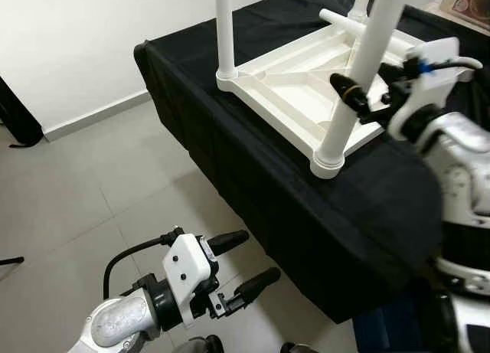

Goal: Building children table

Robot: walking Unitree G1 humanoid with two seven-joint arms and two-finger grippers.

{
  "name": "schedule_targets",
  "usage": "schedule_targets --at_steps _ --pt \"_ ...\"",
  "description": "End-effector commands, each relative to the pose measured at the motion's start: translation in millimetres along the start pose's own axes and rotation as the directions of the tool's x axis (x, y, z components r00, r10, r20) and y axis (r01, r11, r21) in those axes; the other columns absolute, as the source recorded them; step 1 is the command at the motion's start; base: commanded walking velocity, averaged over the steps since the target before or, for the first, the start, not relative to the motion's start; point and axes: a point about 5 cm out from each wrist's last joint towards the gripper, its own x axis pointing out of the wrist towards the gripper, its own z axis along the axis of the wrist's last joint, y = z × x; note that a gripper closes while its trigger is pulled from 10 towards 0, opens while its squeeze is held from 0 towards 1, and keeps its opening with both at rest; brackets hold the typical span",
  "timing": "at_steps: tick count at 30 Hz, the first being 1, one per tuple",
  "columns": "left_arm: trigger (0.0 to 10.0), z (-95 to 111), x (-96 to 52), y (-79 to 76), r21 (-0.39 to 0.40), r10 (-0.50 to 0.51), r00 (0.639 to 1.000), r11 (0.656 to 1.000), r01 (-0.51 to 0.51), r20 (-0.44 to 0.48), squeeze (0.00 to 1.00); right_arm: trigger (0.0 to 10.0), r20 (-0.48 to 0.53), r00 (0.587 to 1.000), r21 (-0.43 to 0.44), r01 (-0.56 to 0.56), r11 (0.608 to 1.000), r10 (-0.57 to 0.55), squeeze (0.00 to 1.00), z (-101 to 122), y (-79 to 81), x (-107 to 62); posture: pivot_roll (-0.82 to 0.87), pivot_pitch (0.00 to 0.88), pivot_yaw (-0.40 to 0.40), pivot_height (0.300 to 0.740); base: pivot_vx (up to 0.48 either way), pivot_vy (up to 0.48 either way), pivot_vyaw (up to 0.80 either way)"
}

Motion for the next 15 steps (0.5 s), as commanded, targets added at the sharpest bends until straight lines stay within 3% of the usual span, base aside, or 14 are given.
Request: schedule_targets --at_steps 1,2,4,5,6,7,10,15 --pt "10.0 -5 -0.8 -2.2 -0.014 0.0 1.0 1.0 0.0 -0.022 0.0 10.0 0.002 1.0 -0.053 -0.006 0.999 0.006 1.0 4 -5.3 -0.8 0.01 0.181 -0.011 0.74 0.0 0.0 0.0" --pt "10.0 -5 -0.8 -2.2 -0.014 0.0 1.0 1.0 0.0 -0.022 0.0 10.0 0.002 1.0 -0.053 -0.006 0.999 0.006 1.0 4 -5.3 -0.8 0.01 0.181 -0.011 0.74 0.0 0.0 0.0" --pt "10.0 -4 0.3 -2.3 -0.015 -0.002 1.0 1.0 0.002 -0.018 0.0 10.0 -0.024 0.994 -0.069 -0.107 0.992 0.106 1.0 1 -1.6 -1.2 0.01 0.181 -0.004 0.74 0.0 0.0 0.0" --pt "10.0 -4 0.6 -2.1 -0.014 -0.002 1.0 1.0 0.002 -0.017 0.0 10.0 -0.034 0.989 -0.073 -0.144 0.987 0.142 0.15 0 0.5 -1.7 0.01 0.18 -0.006 0.74 0.0 0.0 0.0" --pt "10.0 -4 0.6 -2.1 -0.014 -0.002 1.0 1.0 0.002 -0.017 0.0 10.0 -0.034 0.989 -0.073 -0.144 0.987 0.142 0.15 0 0.5 -1.7 0.01 0.18 -0.006 0.74 0.0 0.0 0.0" --pt "10.0 -4 0.4 -1.2 -0.012 -0.002 1.0 1.0 0.001 -0.017 0.0 10.0 -0.067 0.971 -0.071 -0.232 0.97 0.228 0.0 -6 7.3 -3.5 0.01 0.18 -0.005 0.74 0.0 0.0 0.0" --pt "10.0 -4 0.0 0.3 -0.009 -0.001 1.0 1.0 0.001 -0.019 0.0 10.0 -0.105 0.944 -0.083 -0.323 0.943 0.314 0.0 -17 15.5 -4.4 0.01 0.176 -0.001 0.74 0.0 0.0 0.0" --pt "10.0 -3 1.0 0.6 -0.008 -0.002 1.0 1.0 0.002 -0.014 0.0 10.0 -0.103 0.938 -0.06 -0.337 0.939 0.33 0.0 -29 14.9 1.5 0.0 0.178 0.001 0.74 0.0 0.0 0.0"
